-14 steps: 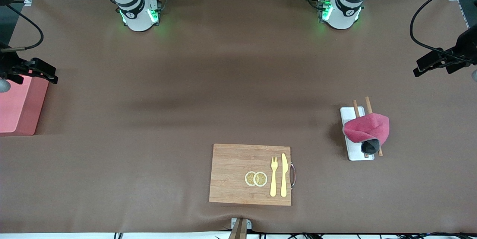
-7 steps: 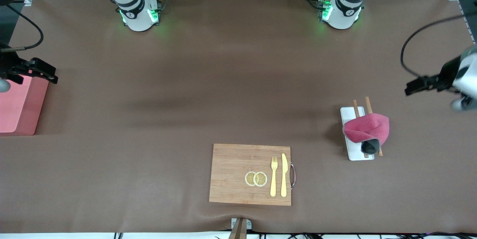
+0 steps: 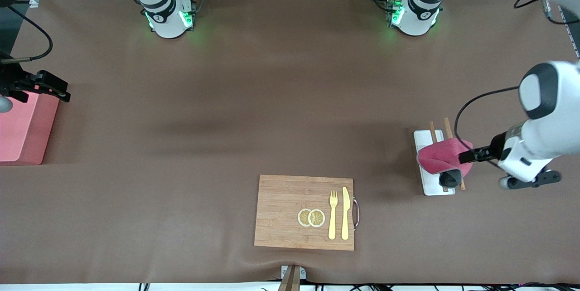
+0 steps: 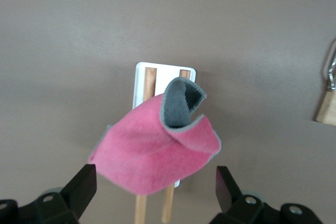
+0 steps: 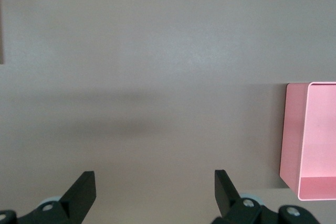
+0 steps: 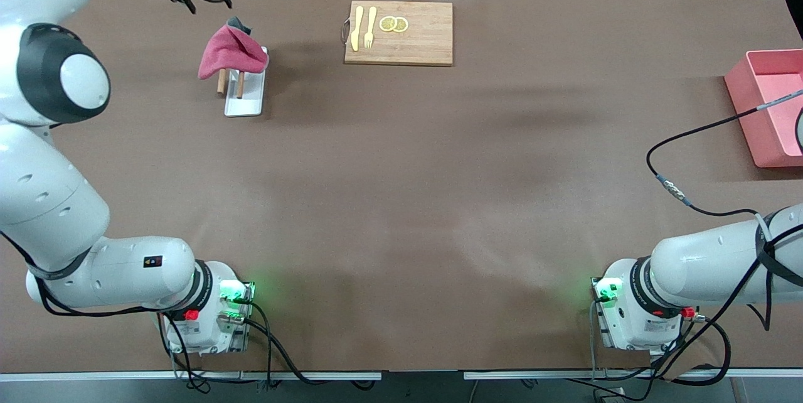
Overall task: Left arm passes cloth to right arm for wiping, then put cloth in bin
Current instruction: 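Reach the left gripper down to the pink cloth on the tray, then close the left gripper on the grey-edged corner of the cloth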
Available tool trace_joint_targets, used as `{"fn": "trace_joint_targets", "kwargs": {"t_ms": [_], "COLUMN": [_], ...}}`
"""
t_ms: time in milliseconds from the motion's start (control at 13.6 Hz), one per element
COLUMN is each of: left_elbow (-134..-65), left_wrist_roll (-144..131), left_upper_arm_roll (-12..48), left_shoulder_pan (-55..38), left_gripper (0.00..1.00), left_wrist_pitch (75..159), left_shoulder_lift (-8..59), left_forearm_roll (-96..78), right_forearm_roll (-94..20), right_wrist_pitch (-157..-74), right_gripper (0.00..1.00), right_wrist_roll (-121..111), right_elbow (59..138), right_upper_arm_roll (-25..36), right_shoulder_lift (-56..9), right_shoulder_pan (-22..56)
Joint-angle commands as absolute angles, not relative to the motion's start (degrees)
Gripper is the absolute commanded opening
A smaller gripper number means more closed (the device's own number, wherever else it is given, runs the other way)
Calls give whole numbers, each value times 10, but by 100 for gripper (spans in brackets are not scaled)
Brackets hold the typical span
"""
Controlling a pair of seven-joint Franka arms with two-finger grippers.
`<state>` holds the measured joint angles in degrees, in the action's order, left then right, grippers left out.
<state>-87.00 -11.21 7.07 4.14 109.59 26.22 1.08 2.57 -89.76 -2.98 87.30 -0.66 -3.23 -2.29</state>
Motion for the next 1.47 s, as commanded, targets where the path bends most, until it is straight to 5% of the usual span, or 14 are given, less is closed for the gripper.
{"fn": "trace_joint_targets", "kwargs": {"t_ms": [0,369,737,1401], "left_elbow": [-854,-854,-854,-853], "left_wrist_roll": [-127,-122,-117,-127], "left_upper_arm_roll": [71,67,66,71], "left_shoulder_pan": [33,37,40,35], "left_gripper": [98,74,0,0], "left_wrist_pitch": [1100,1129,1129,1089], "left_shoulder_lift": [293,324,330,276], "left_forearm_roll": [30,30,30,30], "right_forearm_roll": [27,26,26,28], "right_wrist_pitch": [-891,-891,-890,-891], "right_gripper": [100,100,100,100], "right_wrist_roll": [-35,-31,-33,-36], "right_elbow": [866,864,864,867], "right_upper_arm_roll": [-11,-11,-11,-11], "right_shoulder_lift": [-34,-34,-34,-40], "right_shoulder_pan": [-32,-39,-39,-40]}}
